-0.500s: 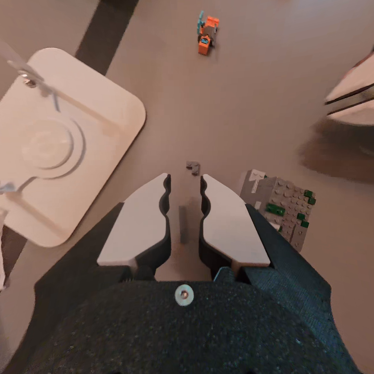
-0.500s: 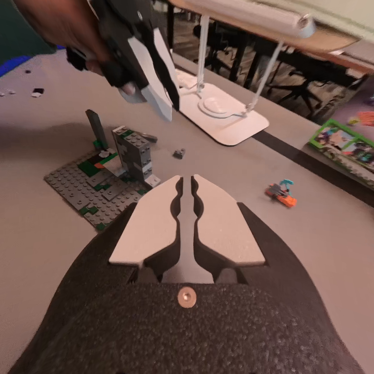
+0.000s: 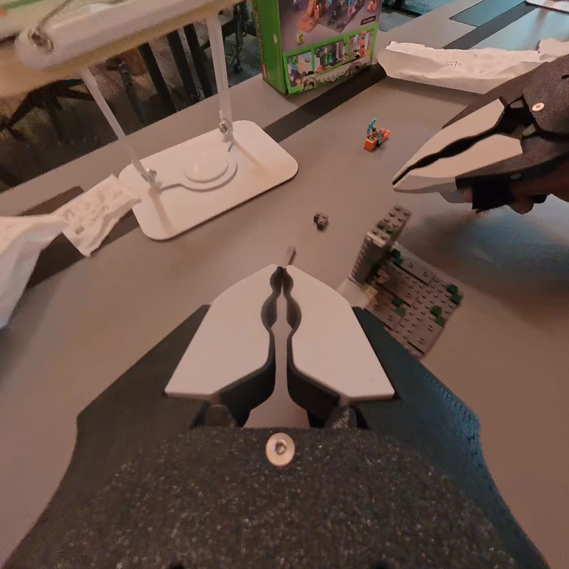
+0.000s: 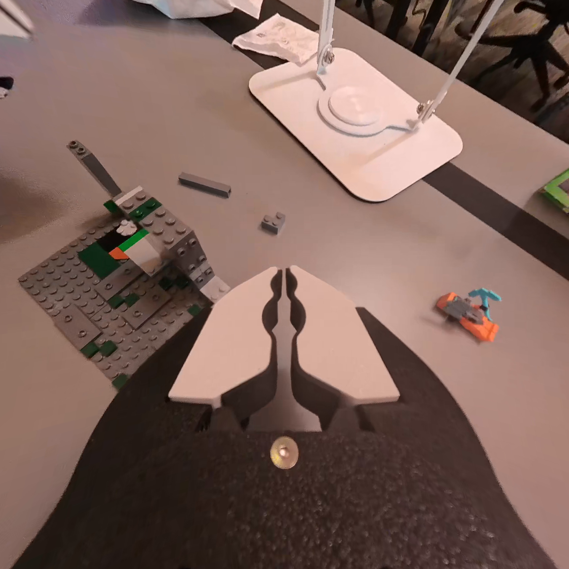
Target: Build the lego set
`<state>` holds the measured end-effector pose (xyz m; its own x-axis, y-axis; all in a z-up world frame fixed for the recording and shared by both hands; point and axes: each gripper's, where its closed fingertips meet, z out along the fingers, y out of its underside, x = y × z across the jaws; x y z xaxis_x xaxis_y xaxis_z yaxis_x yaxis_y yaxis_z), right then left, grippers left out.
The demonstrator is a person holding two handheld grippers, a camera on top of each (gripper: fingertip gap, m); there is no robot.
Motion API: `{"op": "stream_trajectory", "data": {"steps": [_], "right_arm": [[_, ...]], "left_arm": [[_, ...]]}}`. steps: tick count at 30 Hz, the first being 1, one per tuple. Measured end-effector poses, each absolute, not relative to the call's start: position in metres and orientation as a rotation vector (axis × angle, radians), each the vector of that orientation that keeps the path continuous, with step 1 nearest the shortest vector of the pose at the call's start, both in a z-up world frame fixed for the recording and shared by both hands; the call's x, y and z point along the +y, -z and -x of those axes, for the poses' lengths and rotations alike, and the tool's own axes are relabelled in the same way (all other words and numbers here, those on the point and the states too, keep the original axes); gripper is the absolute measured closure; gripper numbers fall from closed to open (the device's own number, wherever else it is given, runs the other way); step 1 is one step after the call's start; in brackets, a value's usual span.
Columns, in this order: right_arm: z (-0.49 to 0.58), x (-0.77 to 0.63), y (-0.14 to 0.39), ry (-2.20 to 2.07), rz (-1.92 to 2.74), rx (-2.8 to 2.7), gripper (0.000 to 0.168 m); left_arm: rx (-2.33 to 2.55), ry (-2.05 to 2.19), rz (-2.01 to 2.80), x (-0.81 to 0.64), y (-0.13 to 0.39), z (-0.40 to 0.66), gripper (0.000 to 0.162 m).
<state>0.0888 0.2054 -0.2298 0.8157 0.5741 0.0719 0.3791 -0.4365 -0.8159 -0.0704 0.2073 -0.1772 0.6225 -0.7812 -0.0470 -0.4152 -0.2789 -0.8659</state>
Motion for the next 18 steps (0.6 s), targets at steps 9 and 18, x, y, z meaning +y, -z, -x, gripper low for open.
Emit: {"op": "stream_trajectory", "data": {"steps": [9,18], "right_arm": [[-0.082,0.164,0.233,-0.315,2.138,-0.590,0.168],[-0.079,0.161,0.238,-0.309,2.139,-0.606,0.168]], "left_arm": [[0.895,0.521,2.059,0.170,0.232,0.091,0.162],[0.948,0.507,2.071,0.167,0.244,0.085,0.162]]}}
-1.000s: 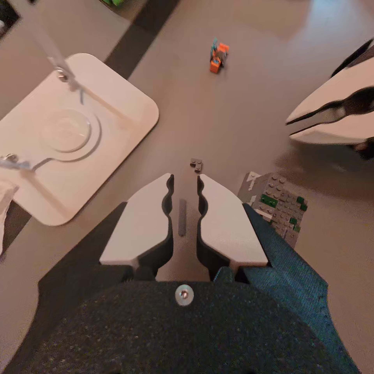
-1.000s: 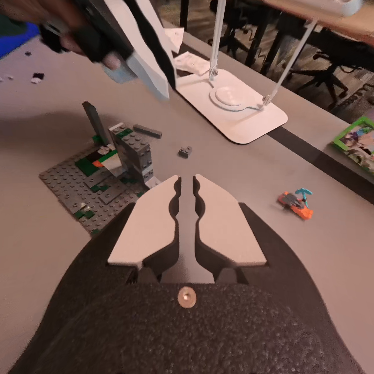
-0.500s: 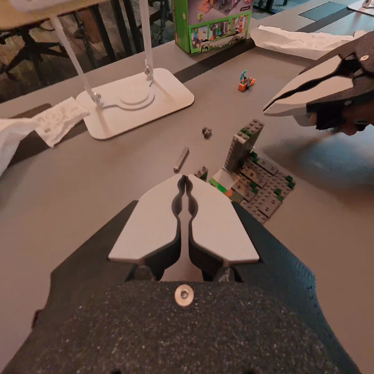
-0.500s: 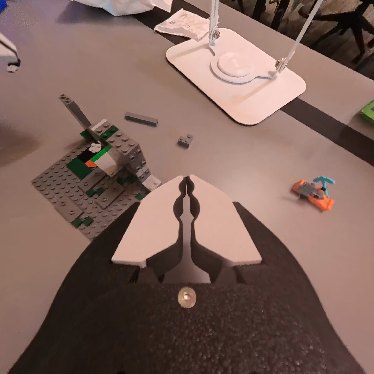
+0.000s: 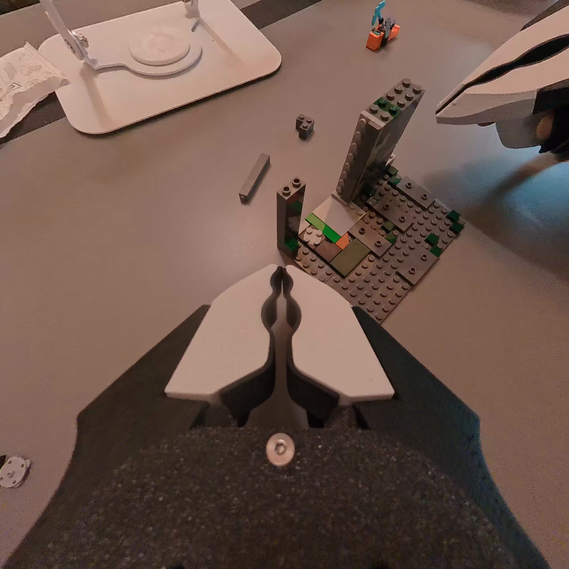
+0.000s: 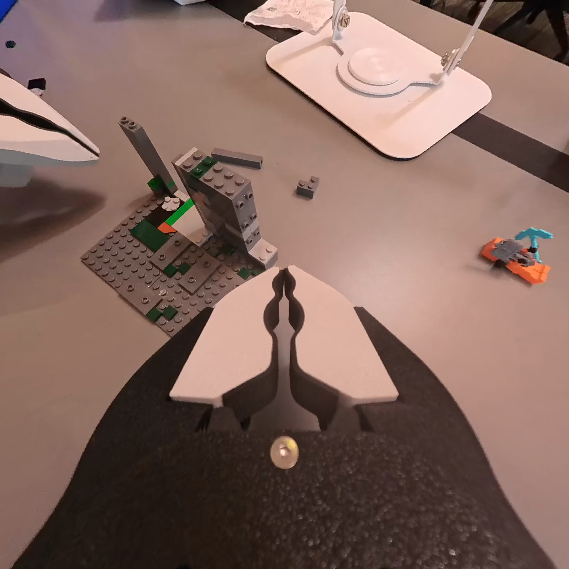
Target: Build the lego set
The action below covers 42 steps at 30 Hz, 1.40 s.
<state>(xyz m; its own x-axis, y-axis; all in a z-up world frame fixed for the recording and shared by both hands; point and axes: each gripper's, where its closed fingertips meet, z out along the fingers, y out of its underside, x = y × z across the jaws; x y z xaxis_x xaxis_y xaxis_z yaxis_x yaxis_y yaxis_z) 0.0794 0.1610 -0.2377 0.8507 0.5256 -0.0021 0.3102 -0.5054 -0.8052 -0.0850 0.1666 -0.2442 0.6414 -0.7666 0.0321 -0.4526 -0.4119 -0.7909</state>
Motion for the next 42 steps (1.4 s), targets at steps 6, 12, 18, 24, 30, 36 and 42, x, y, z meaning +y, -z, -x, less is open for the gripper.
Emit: {"op": "stream_trajectory", "data": {"steps": [6,12,18,24,30,36,42], "right_arm": [[-0.077,0.160,0.238,-0.295,2.133,-0.624,0.168],[-0.076,0.158,0.235,-0.294,2.121,-0.629,0.168],[-0.075,0.157,0.234,-0.296,2.113,-0.635,0.168],[-0.074,0.159,0.231,-0.295,2.104,-0.643,0.168],[-0.076,0.168,0.225,-0.279,2.100,-0.673,0.168],[-0.083,0.186,0.222,-0.250,2.094,-0.716,0.168],[-0.081,0.202,0.224,-0.256,2.063,-0.815,0.168]], "left_arm": [[0.967,0.516,2.067,0.164,0.245,0.082,0.162],[0.980,0.513,2.065,0.163,0.247,0.081,0.162],[0.974,0.506,2.062,0.165,0.246,0.082,0.162],[0.987,0.489,2.045,0.175,0.240,0.085,0.162],[1.061,0.496,2.037,0.201,0.241,0.087,0.162],[1.166,0.490,1.990,0.227,0.246,0.080,0.162],[1.268,0.519,1.919,0.240,0.247,0.064,0.162]]}}
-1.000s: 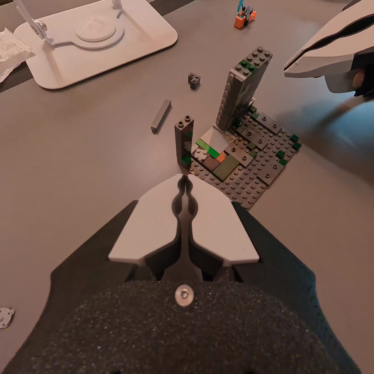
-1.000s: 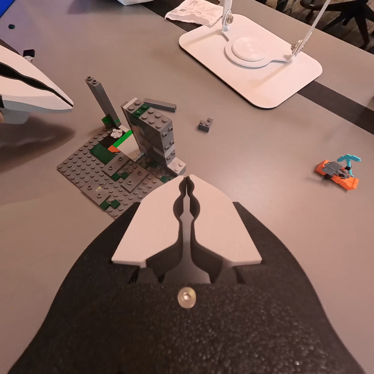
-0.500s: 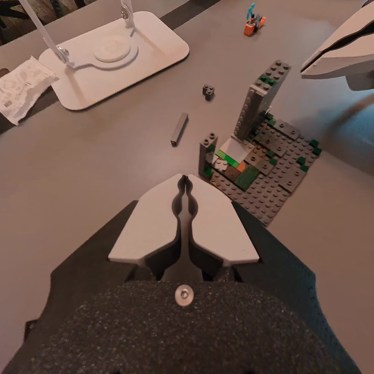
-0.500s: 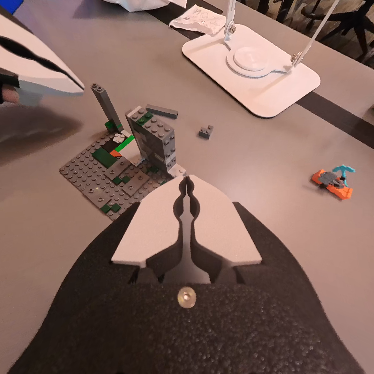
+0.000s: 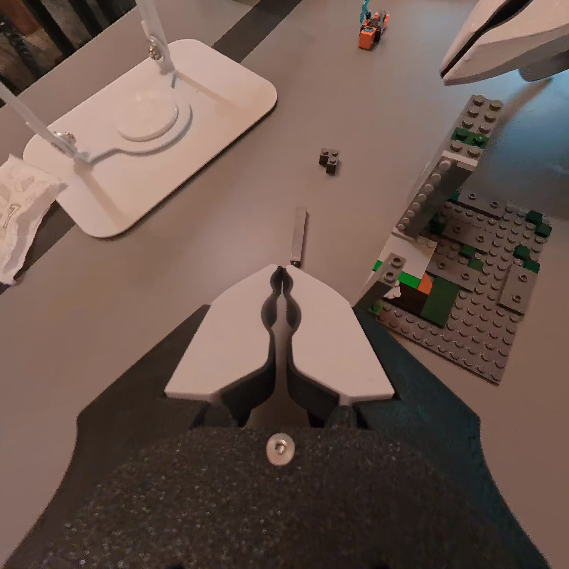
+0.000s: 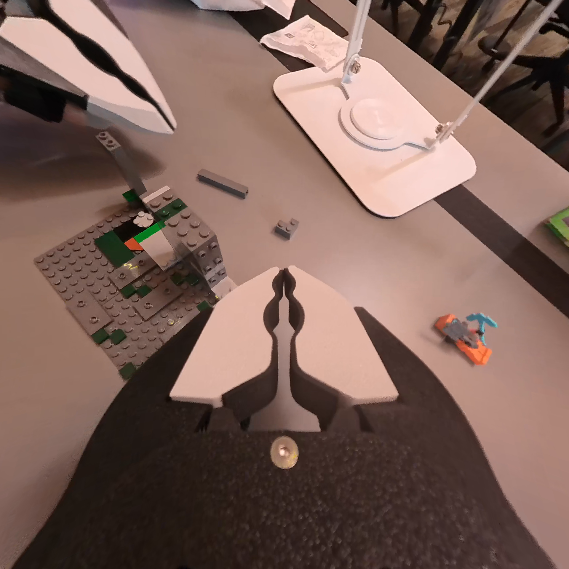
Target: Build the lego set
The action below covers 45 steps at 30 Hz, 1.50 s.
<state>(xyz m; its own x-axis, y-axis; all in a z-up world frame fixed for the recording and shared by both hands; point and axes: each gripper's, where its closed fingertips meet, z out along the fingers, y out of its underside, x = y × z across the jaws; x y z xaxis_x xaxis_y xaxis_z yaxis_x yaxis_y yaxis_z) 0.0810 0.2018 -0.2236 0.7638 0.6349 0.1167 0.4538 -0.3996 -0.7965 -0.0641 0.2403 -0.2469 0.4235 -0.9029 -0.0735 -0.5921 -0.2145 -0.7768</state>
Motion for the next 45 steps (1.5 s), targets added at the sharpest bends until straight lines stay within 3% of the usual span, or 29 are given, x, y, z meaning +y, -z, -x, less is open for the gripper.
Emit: {"op": "stream_trajectory", "data": {"steps": [28,35,45], "right_arm": [[-0.078,0.208,0.238,-0.257,2.046,-0.912,0.168],[-0.093,0.215,0.209,-0.210,1.986,-0.769,0.168],[-0.117,0.257,0.109,-0.060,1.766,-0.495,0.168]], "left_arm": [[1.268,0.554,1.912,0.248,0.257,0.064,0.162],[1.095,0.541,1.799,0.258,0.206,0.053,0.162],[1.018,0.555,1.686,0.277,0.122,-0.013,0.162]]}}
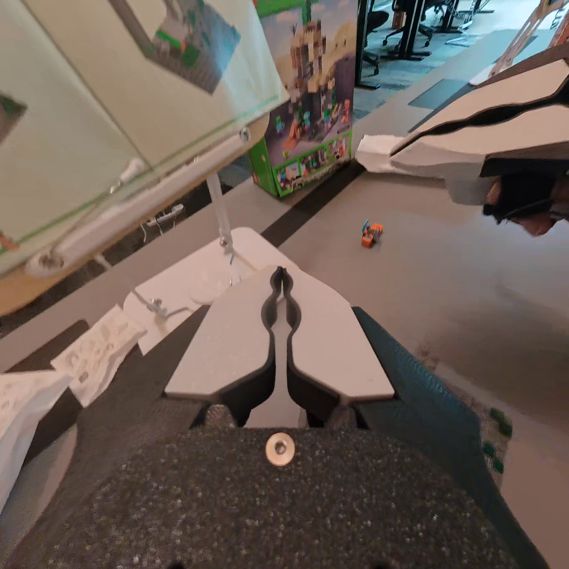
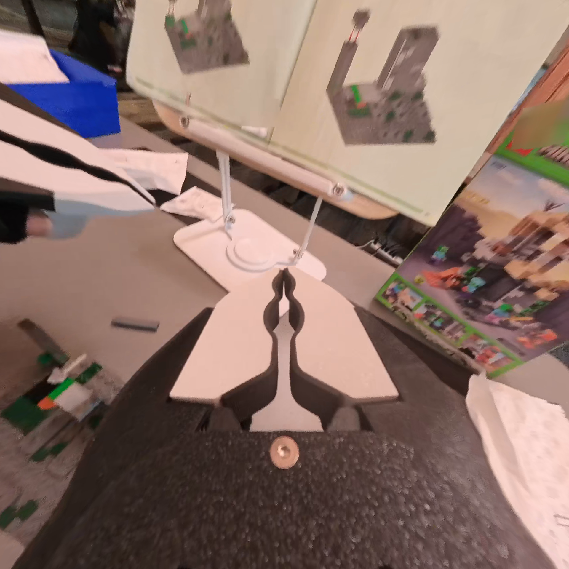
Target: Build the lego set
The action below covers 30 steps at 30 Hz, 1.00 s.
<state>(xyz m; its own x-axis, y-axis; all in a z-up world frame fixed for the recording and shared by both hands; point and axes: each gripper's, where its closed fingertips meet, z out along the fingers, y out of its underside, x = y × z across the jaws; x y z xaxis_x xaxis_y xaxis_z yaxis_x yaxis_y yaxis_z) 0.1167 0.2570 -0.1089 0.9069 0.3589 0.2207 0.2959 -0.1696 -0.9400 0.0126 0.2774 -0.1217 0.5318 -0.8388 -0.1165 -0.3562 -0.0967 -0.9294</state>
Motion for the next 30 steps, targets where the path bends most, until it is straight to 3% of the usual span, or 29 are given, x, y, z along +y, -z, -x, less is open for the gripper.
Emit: {"op": "stream_trajectory", "data": {"steps": [14,30], "right_arm": [[-0.092,0.314,0.022,-0.076,1.595,-0.436,0.167],[-0.092,0.329,0.022,-0.076,1.606,-0.418,0.167]], "left_arm": [[0.881,0.487,1.563,0.327,0.033,-0.071,0.162],[0.824,0.458,1.572,0.342,0.026,-0.068,0.162]]}}
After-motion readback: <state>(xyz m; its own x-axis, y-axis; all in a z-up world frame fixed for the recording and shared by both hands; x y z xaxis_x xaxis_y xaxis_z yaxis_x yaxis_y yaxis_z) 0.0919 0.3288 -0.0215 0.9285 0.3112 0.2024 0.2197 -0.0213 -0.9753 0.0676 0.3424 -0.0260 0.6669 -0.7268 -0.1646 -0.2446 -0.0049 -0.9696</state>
